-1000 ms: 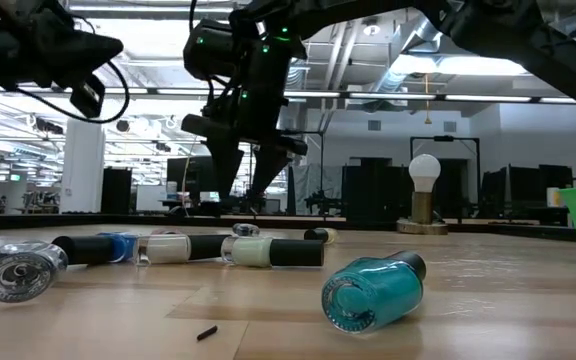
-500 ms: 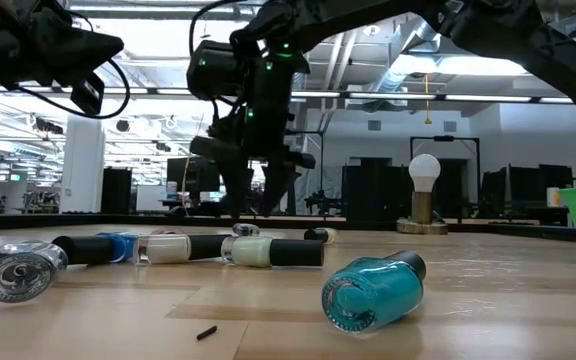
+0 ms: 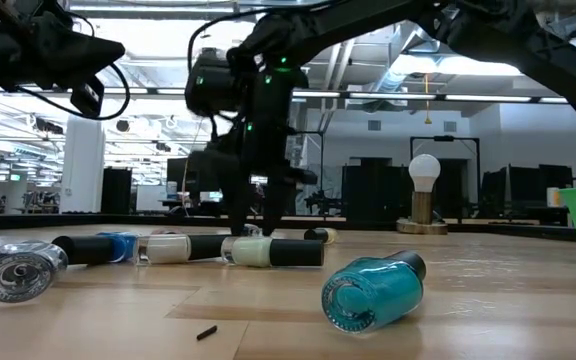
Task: Pick & Place Nail Polish
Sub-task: Put the top transparent nail polish into the green bin
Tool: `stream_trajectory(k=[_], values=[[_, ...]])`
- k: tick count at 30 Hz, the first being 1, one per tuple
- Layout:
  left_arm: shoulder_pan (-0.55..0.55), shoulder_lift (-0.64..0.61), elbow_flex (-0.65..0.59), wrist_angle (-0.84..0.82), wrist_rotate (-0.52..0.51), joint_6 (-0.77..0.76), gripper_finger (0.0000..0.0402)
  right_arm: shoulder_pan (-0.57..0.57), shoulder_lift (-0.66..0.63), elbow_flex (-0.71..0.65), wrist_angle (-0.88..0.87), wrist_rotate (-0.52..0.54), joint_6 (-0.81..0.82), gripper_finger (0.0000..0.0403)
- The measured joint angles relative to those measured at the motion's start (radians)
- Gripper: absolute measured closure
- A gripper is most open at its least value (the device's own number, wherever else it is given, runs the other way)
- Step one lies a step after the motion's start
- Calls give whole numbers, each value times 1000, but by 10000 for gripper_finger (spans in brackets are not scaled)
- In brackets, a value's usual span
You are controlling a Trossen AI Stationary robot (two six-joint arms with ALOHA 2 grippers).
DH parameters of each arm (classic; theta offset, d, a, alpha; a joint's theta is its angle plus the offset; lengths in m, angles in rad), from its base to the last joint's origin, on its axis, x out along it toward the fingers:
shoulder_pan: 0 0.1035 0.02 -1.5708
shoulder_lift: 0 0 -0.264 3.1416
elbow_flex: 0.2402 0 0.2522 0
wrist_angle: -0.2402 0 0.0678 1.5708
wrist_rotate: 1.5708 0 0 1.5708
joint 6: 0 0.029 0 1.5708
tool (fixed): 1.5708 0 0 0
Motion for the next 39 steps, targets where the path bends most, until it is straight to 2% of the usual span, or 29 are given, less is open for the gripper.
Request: stream_trajectory(k=[8, 16, 30, 32, 39], values=[[0, 3, 0, -102, 54, -60, 401, 9, 10, -1, -7, -4, -12, 187], [0, 28, 0, -107, 75, -74, 401, 9, 12, -1, -16, -11, -14, 215], [0, 28, 0, -109, 74, -74, 401, 2, 12, -2, -28, -36, -23, 395], [0, 28, 0, -110, 74, -74, 401, 3, 16, 19, -49, -41, -34, 396], [0, 28, 1, -110, 71, -73, 401, 3, 21, 125, -173, -42, -55, 354]])
